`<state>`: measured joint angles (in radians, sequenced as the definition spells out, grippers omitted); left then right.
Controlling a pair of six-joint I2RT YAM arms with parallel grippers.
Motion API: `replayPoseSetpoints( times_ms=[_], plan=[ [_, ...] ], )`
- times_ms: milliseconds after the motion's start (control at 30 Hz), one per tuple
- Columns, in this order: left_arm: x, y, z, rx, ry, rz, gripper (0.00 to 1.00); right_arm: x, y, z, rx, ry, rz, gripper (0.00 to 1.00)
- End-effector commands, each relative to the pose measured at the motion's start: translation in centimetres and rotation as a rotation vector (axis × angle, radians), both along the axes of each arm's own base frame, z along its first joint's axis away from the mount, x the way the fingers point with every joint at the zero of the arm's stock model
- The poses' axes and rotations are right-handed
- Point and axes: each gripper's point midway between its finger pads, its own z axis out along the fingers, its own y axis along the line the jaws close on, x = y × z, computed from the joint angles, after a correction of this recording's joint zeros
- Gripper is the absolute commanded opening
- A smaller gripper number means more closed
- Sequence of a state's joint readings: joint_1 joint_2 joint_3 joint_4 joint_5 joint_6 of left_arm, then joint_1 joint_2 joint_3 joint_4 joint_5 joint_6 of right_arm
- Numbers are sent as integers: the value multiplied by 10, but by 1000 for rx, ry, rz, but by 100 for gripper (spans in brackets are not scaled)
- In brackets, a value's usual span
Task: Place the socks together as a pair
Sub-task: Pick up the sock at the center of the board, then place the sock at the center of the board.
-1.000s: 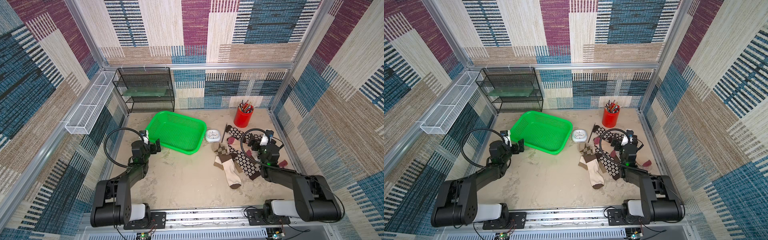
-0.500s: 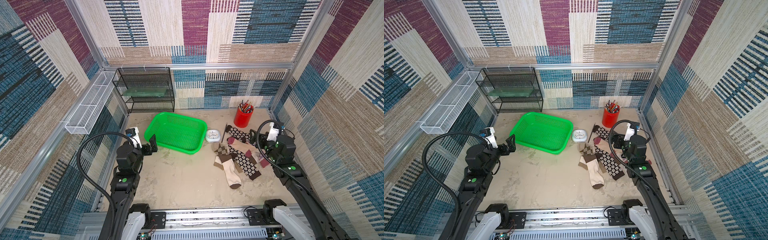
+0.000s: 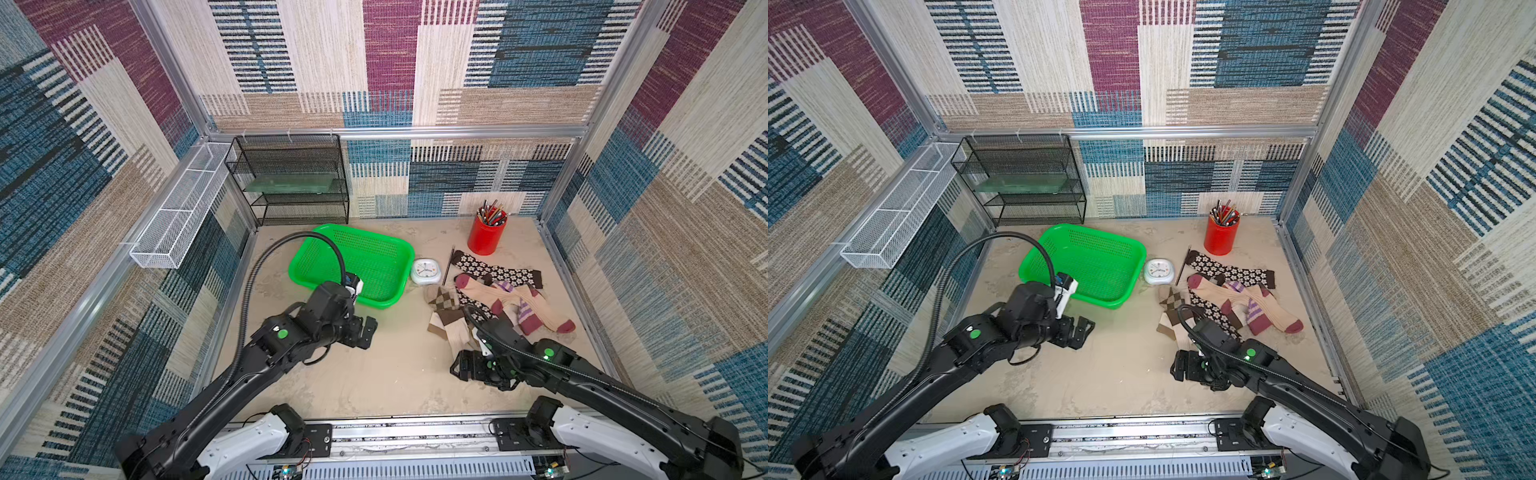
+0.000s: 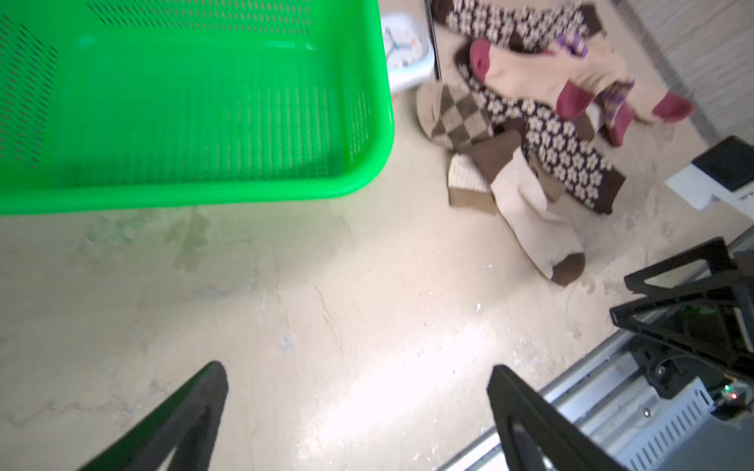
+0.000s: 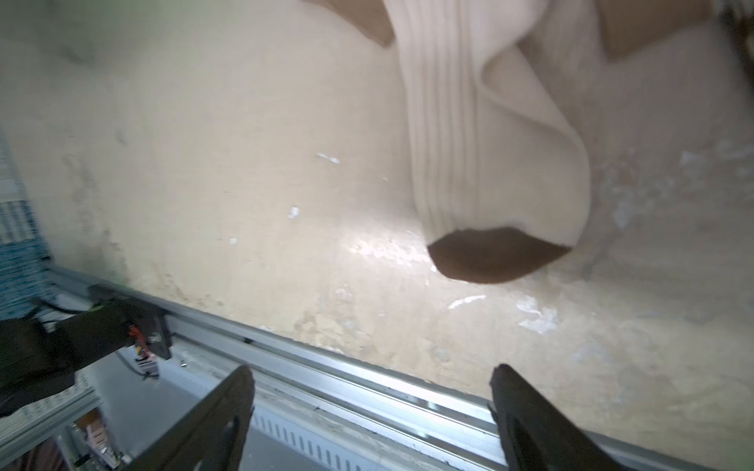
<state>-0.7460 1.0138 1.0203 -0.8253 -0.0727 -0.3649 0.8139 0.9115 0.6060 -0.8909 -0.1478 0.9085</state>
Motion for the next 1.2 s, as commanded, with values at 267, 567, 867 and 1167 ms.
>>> replayPoseSetpoints(
  times_ms=[267,567,867,1167],
  plan=[
    [-32,16,-42,-33,138,128,99,46,-22,-34,-290,-2,-126,62],
    [-41,31,-48,-35,138,168,99,69,-18,-57,-371,-3,-82,43],
    [-49,49,-50,-21,128,204,99,80,-1,-37,-343,-74,-43,0],
    [-49,55,-37,-84,112,254,99,71,92,87,-148,-249,309,0]
  ],
)
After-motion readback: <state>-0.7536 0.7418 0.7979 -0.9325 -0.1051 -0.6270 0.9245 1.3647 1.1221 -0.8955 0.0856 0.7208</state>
